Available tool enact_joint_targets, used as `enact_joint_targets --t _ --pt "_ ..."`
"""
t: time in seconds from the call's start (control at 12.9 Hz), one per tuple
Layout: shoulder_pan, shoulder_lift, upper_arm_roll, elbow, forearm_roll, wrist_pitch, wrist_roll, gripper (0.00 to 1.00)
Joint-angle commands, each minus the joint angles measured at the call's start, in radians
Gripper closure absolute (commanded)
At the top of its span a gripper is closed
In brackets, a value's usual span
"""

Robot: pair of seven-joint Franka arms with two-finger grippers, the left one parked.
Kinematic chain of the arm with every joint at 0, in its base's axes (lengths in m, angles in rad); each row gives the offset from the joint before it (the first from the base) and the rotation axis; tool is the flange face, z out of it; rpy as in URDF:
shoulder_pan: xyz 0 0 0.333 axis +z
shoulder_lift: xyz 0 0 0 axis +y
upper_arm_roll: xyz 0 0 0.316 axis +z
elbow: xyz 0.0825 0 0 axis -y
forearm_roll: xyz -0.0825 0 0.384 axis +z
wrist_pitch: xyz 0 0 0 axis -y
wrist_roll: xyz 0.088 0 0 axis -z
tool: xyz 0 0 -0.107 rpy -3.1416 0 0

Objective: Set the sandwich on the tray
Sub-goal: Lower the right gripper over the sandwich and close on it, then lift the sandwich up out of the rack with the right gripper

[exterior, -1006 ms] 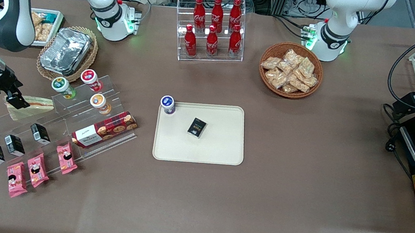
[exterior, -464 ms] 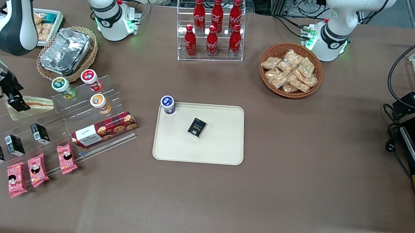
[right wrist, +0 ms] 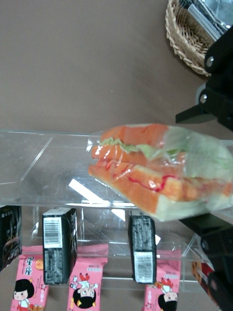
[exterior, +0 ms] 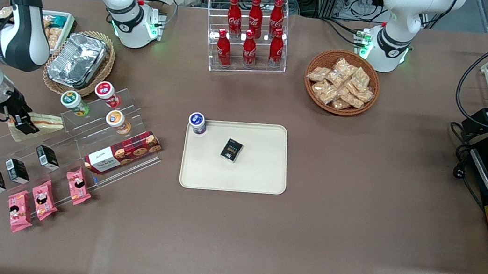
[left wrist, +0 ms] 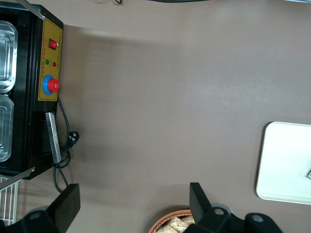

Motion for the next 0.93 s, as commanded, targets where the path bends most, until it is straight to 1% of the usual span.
enact_joint_targets --t 0.0,0.15,0.31,0.39,0.46,0.7,0.85 --pt "-0.011 0.009 0.002 -0.005 -0.025 0.032 0.004 0.31" --pt "-0.012 0.01 0.002 0.0 -0.025 0.03 -0.002 0.46" --pt "-0.012 0.01 0.002 0.006 -0.025 0.03 -0.005 0.66" --pt "-0.012 0.01 -0.005 0.011 -0.025 0.03 -0.004 0.79" --pt "-0.011 0.012 -0.011 0.029 -0.023 0.03 0.01 0.99" --pt "-0.015 -0.002 -0.037 0.11 -0.02 0.011 -0.031 1.0" --pt "-0.011 -0.031 -0.035 0.158 -0.018 -0.054 -0.061 1.0"
